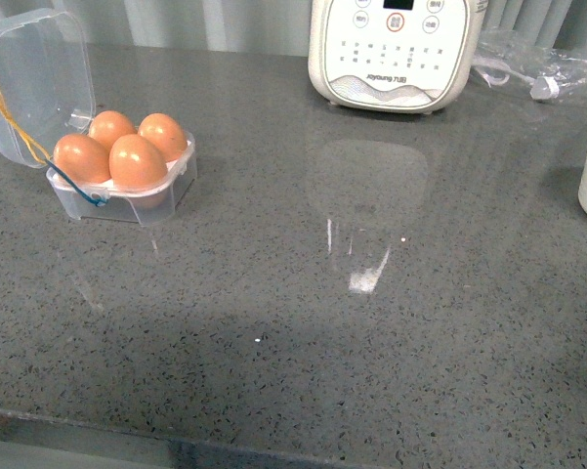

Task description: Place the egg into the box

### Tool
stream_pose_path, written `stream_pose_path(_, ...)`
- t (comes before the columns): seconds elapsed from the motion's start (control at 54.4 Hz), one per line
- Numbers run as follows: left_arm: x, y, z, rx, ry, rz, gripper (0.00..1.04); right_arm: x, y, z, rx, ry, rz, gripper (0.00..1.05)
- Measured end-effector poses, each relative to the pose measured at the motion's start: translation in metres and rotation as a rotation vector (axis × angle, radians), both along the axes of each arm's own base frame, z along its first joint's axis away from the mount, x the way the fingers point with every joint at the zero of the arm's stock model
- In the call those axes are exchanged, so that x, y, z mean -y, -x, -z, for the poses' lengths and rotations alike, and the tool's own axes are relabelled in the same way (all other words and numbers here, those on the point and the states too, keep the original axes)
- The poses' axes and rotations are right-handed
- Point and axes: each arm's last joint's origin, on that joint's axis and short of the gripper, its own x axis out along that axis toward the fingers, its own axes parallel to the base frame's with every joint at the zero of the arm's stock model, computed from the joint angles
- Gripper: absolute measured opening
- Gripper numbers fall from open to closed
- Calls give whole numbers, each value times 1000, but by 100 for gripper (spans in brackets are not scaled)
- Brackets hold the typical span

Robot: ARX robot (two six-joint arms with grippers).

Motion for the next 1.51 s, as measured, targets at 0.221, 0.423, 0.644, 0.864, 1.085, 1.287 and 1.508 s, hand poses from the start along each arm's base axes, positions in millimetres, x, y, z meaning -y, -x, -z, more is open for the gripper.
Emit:
stream_pose_path(0.221,0,0,0,0,0,0,98,0,5,14,1,-6,-1,8)
stream_pose_path(0.423,0,0,0,0,0,0,98,0,9,26,5,-7,0,3)
stream_pose_path(0.644,0,0,0,0,0,0,98,0,18,36,-17,-7,-1,3)
stream_pose_path(0.864,0,0,0,1,0,0,98,0,23,47,5,-7,-1,3)
stream_pose_path(1.085,0,0,0,2,0,0,98,0,23,49,4,-7,0,3)
stream_pose_path(1.287,0,0,0,1,0,0,98,0,23,49,5,-7,0,21)
stream_pose_path(1.508,0,0,0,1,0,0,98,0,23,49,5,-7,-1,69)
